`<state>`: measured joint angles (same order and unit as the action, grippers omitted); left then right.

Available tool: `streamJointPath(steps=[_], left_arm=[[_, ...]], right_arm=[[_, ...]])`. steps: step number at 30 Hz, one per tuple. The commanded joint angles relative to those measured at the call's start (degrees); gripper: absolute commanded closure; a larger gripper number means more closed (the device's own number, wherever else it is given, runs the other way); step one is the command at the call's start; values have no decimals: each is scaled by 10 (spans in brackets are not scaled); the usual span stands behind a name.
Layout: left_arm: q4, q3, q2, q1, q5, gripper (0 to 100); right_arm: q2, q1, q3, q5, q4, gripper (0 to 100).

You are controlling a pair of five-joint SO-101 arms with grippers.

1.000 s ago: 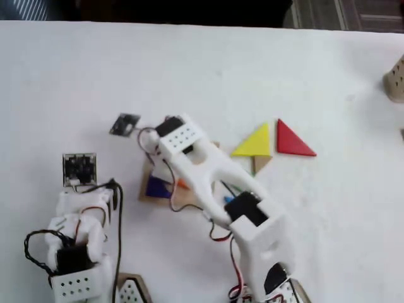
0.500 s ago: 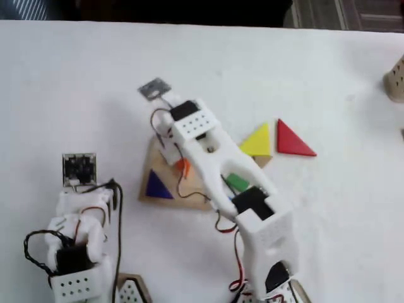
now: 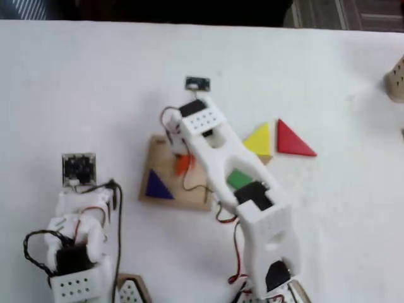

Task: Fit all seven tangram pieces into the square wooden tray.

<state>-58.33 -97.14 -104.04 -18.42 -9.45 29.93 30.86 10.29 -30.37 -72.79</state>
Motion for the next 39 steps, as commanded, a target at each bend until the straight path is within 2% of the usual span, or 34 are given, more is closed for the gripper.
streamJointPath(steps=[1,5,7,12,18,23,27,39], left_arm=[[17,2,-6,-6,1,793],[17,2,-6,-6,1,793],[17,2,-6,-6,1,793],[16,2,-6,-7,1,793],[16,2,-6,-7,1,793],[16,2,-6,-7,1,793],[16,2,-6,-7,1,793],[17,2,-6,-7,0,793]], right_arm=[[-7,-5,13,8,-14,897],[-8,2,25,43,-31,680],[-7,5,45,76,-57,647],[-7,-5,101,116,-127,738],[-2,-46,149,195,-116,983],[4,-73,143,245,-51,983],[36,-79,138,251,-17,981],[81,-78,138,251,-90,981]])
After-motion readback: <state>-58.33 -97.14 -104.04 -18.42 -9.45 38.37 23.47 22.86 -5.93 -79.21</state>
